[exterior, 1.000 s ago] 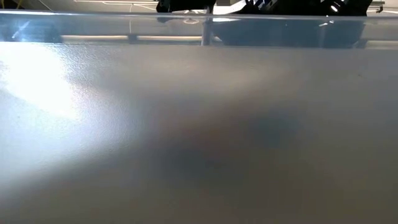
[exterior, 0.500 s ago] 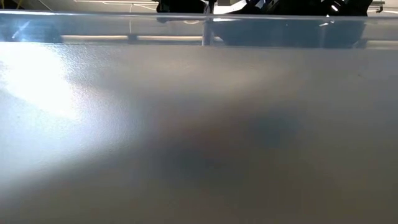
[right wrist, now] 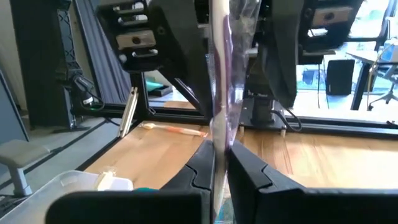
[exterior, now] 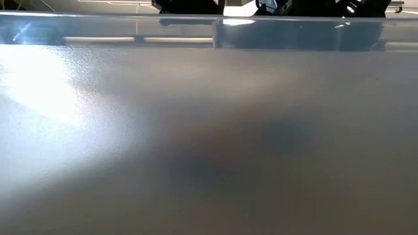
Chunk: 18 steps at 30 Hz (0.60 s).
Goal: Pick & Place Toothbrushes
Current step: Put the purple toothbrush into the blue bin
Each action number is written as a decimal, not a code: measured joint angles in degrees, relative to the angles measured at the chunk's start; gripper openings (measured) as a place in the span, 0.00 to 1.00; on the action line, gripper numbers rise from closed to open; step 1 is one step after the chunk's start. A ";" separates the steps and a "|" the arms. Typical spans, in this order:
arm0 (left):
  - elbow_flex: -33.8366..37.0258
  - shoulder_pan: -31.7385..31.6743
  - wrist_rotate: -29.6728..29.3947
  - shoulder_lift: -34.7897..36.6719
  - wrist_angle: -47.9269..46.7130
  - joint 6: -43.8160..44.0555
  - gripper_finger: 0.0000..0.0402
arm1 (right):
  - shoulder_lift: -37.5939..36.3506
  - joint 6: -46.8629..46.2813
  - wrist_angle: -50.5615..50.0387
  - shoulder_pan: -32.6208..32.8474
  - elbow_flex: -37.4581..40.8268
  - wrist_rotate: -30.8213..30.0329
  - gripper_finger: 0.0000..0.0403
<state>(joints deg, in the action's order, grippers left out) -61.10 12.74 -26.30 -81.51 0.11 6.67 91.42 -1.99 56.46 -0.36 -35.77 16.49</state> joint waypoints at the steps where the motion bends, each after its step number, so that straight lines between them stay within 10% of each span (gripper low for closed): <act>1: 0.00 0.04 -0.91 0.66 -1.67 0.35 0.42 | -0.01 -0.43 -0.10 -0.01 0.00 -0.06 0.04; 18: 11.09 5.65 -12.46 15.50 -4.62 4.61 0.42 | -1.77 -2.41 -35.23 1.54 -10.79 1.77 0.04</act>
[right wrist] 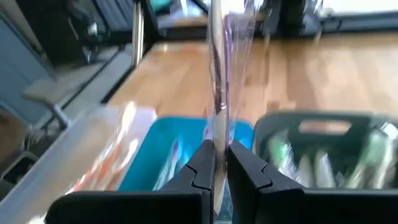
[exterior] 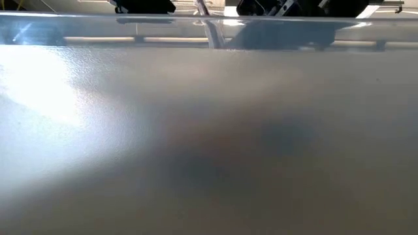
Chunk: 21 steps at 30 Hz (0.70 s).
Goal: Pick & Place Toothbrushes
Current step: Put the purple toothbrush into the blue bin
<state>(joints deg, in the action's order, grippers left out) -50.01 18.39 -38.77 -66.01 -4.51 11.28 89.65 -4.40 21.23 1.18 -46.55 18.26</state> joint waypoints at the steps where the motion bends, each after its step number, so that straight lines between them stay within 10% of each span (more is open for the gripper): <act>1: 1.13 0.81 -0.87 0.70 1.75 0.16 0.42 | 0.00 0.03 -1.42 0.45 -0.28 -0.18 0.04; 21: 14.00 5.66 -6.75 8.30 9.57 4.52 0.42 | 0.41 1.15 -4.46 1.69 -0.84 7.51 0.04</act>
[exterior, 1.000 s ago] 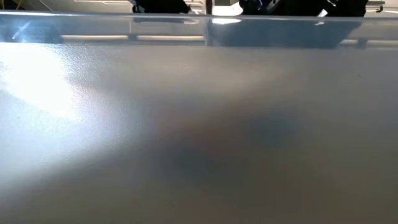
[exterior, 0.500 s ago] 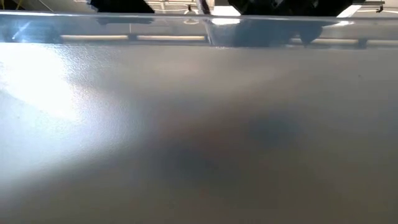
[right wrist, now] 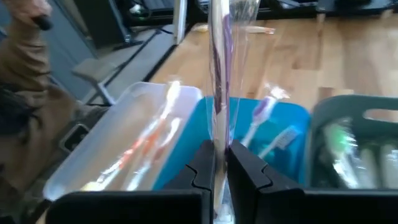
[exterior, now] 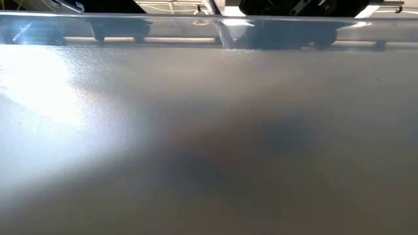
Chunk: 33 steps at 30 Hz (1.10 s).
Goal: Pick & Place Toothbrushes
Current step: Put the purple toothbrush into the blue bin
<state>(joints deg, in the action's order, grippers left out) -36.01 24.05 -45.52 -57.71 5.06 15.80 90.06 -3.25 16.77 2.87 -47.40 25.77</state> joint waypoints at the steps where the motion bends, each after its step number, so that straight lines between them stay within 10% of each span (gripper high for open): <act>1: 0.02 0.00 -0.03 -0.03 -0.03 0.09 0.42 | 0.04 -0.46 0.19 0.18 0.02 0.77 0.04; 33: -0.02 -0.02 0.42 -0.03 0.83 -0.96 0.42 | 4.09 11.11 -4.16 -1.14 0.04 -5.64 0.05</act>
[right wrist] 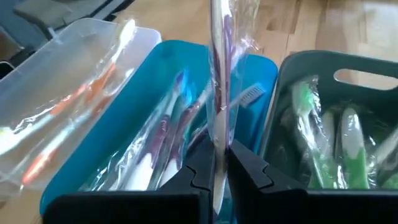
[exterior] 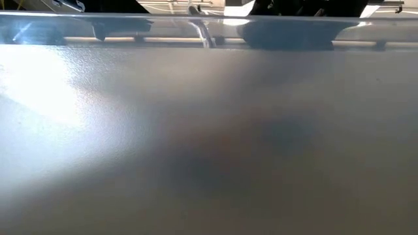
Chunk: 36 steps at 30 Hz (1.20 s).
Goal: Pick & Place Toothbrushes
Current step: Put the purple toothbrush into the blue bin, then put the orange toothbrush into the transparent bin
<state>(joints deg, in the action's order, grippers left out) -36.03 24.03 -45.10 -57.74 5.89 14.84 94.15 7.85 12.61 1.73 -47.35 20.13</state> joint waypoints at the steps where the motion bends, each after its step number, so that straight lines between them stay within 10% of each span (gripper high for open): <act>1: 0.00 0.00 0.00 0.00 0.01 0.01 0.42 | 0.00 0.13 -0.21 0.01 0.00 0.30 0.05; 9: 0.00 0.00 0.02 0.00 0.17 0.01 0.42 | 0.00 1.53 -1.73 0.01 0.00 1.17 0.05; 25: -0.02 0.00 0.02 0.00 0.15 0.01 0.42 | 0.00 1.17 -2.57 0.88 0.00 -5.32 0.35; 36: -0.04 0.00 0.04 0.00 0.00 0.01 0.42 | -2.48 -3.32 1.56 1.19 0.00 -10.19 0.25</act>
<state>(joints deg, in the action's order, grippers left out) -36.07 24.03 -45.06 -57.74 5.89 14.85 91.67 4.53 14.17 2.92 -47.35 9.94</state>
